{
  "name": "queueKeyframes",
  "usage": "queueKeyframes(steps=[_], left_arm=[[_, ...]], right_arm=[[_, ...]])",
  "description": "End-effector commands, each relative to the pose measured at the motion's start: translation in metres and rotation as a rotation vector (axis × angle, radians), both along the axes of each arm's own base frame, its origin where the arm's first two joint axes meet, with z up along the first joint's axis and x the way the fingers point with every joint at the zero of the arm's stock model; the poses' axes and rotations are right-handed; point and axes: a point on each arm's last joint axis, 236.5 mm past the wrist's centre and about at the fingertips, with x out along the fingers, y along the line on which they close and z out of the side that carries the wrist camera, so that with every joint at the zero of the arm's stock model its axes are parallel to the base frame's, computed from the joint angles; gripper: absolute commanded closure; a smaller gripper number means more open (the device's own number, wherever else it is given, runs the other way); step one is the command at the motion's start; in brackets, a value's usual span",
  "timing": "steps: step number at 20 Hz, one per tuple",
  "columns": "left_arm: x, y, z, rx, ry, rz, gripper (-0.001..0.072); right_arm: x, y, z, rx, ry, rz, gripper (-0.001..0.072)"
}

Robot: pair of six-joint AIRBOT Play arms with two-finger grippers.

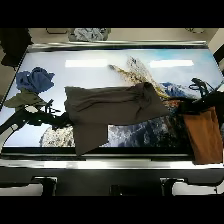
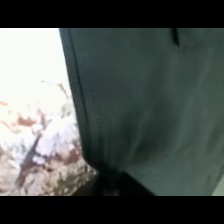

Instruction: Fold the shirts.

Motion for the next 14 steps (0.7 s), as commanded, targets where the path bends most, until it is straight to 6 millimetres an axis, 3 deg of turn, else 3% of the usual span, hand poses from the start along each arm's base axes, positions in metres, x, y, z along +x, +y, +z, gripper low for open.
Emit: queueKeyframes(steps=[1, 6, 10, 14], left_arm=[[0.006, -0.001, -0.004, 0.016, -0.015, 0.017, 0.0662], [0.007, -0.001, 0.001, 0.016, -0.026, 0.014, 0.0662], [0.008, -0.001, 0.005, 0.016, -0.037, 0.014, 0.0662], [0.009, -0.001, 0.009, 0.017, -0.049, 0.014, 0.0662]], right_arm=[[0.005, 0.009, -0.022, 0.052, 0.003, -0.031, 0.0099], [0.038, 0.032, -0.041, 0.208, -0.049, -0.123, 0.01], [0.036, 0.035, -0.065, 0.211, 0.001, -0.136, 0.0101], [0.035, 0.03, -0.074, 0.194, 0.027, -0.166, 0.0103]])
